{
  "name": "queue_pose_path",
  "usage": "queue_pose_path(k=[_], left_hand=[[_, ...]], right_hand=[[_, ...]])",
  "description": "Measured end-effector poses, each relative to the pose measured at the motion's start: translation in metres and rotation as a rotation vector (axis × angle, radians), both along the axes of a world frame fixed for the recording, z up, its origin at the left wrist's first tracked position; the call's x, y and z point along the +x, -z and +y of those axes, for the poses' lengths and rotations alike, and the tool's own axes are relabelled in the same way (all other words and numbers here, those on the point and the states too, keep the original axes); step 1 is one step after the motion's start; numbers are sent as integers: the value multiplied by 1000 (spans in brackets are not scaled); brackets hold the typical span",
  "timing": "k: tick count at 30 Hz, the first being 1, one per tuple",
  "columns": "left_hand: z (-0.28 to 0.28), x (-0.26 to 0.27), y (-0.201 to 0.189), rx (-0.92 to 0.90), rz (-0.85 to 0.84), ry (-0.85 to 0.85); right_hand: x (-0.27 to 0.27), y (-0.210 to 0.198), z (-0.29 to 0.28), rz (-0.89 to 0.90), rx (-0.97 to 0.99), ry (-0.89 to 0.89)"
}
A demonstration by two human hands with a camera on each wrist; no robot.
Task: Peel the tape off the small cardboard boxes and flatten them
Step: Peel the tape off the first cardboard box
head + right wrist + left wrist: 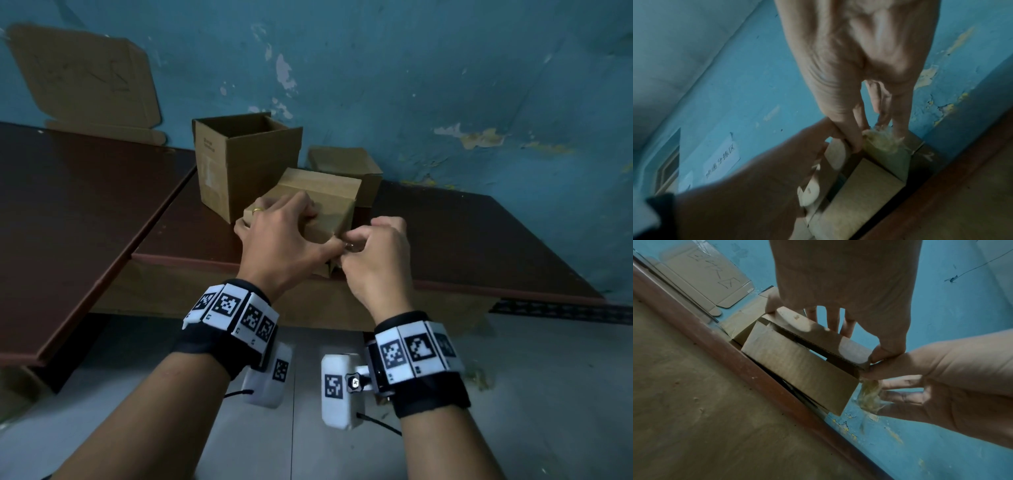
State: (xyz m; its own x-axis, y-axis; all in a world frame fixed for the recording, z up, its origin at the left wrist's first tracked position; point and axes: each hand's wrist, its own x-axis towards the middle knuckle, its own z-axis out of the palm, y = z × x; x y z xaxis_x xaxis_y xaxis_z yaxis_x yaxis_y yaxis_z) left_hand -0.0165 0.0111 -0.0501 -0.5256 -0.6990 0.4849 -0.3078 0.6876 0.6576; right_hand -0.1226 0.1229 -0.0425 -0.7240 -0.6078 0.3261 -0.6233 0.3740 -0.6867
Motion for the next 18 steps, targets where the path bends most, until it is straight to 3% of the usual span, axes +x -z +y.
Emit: queue_pose_path(k=[6,12,18], left_hand=[[-3,1,-2,22,31,-42],[-4,3,-1,24,33,-10],[-3,5,-2,44,40,28]], right_hand=[[7,-4,2,181,149,19],[-7,-3,3,-248,-100,-116],[-12,1,-2,-351,-220,-33]])
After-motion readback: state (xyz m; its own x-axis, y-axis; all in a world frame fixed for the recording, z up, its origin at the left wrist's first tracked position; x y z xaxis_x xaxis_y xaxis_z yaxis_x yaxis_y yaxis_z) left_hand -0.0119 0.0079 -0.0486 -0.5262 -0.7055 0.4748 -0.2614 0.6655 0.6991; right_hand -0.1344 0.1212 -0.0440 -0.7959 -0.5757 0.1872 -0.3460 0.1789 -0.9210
